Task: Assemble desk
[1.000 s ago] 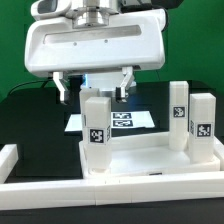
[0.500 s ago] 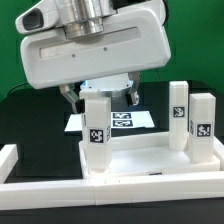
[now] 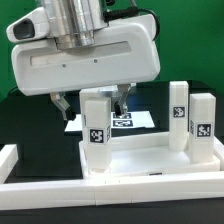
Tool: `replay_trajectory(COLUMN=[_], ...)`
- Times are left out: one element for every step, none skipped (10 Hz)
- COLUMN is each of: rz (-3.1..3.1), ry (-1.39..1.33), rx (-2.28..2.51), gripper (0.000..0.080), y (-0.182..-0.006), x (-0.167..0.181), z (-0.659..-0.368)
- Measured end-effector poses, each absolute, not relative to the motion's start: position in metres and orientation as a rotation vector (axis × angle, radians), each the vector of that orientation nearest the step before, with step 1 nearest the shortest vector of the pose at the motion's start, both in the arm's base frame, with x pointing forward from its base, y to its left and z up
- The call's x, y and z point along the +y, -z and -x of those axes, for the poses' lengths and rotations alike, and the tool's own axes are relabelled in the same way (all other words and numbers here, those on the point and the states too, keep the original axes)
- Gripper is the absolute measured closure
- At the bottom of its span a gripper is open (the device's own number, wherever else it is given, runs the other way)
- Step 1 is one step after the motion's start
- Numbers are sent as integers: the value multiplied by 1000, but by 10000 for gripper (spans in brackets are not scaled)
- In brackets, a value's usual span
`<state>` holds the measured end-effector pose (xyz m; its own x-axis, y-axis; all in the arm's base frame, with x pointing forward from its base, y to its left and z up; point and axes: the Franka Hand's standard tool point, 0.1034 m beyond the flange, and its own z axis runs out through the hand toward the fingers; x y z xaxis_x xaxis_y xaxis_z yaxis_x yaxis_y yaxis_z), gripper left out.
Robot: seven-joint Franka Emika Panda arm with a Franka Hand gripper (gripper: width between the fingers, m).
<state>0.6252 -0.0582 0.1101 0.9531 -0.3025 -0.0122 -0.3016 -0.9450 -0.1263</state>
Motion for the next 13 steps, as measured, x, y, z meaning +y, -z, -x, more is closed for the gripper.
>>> replay_trajectory(rz=[2979, 2959, 2931, 2901, 2873, 2840, 2773, 2679, 2535, 2364, 2175, 2052, 2009], ry=[11, 5, -3, -11, -17, -21, -22, -29, -45, -58, -62, -69, -76], rx=[463, 567, 697, 811, 906, 1004, 1181, 1365, 1599, 1818, 2008, 2092, 2125], gripper=[346, 346, 512, 512, 511, 511, 511, 511, 511, 511, 511, 511, 509], y=[-110, -110, -110, -110, -110, -110, -110, -110, -109, -109, -108, -108, -108], x=[-58, -58, -58, -57, -57, -57, -56, -57, -59, -57, -54, -56, -57], z=[-625, -625, -625, -625, -625, -626, -627, -628, -629, -631, -632, -632, -632])
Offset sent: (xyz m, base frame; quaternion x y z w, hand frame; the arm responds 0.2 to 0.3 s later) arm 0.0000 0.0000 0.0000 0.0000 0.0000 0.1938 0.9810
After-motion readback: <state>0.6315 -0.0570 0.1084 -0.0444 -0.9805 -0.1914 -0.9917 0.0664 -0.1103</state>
